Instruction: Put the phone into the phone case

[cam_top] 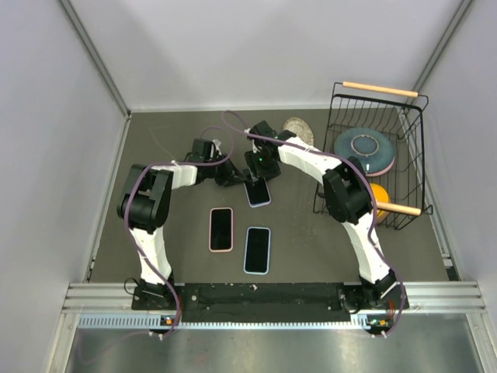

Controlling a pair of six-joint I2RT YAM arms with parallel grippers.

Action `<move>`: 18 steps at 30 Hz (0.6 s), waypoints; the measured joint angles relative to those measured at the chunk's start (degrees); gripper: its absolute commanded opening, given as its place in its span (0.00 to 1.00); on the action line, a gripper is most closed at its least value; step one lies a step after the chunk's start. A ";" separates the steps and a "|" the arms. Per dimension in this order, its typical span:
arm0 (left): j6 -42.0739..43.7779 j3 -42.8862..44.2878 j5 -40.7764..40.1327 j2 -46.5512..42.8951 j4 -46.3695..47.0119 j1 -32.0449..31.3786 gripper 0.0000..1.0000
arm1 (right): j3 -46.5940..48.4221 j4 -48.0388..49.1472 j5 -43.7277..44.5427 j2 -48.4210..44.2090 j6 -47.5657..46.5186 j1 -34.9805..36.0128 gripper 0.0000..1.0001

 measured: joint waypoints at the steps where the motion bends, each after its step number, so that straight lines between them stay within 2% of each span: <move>1: -0.02 0.00 -0.15 0.00 -0.33 0.02 0.34 | 0.00 0.02 -0.46 0.00 0.04 -0.24 0.50; 4: 0.20 0.04 -1.64 -0.33 -1.79 -0.22 0.46 | -0.33 0.46 -1.36 0.02 0.09 -0.85 0.50; 7: 0.85 0.04 -4.55 -1.81 -5.33 -0.48 0.51 | -0.79 0.98 -1.97 0.07 0.20 -1.05 0.51; 9: 1.22 0.04 -6.25 -3.15 -7.15 -0.52 0.51 | -0.90 1.31 -2.12 0.07 0.22 -1.14 0.52; 13: 1.64 0.26 -7.76 -4.98 -8.63 -0.52 0.43 | -1.64 2.19 -2.67 0.07 0.44 -1.31 0.55; 18: 1.55 0.44 -7.04 -4.20 -8.59 -0.72 0.41 | -3.04 3.54 -3.80 -0.09 0.68 -1.46 0.56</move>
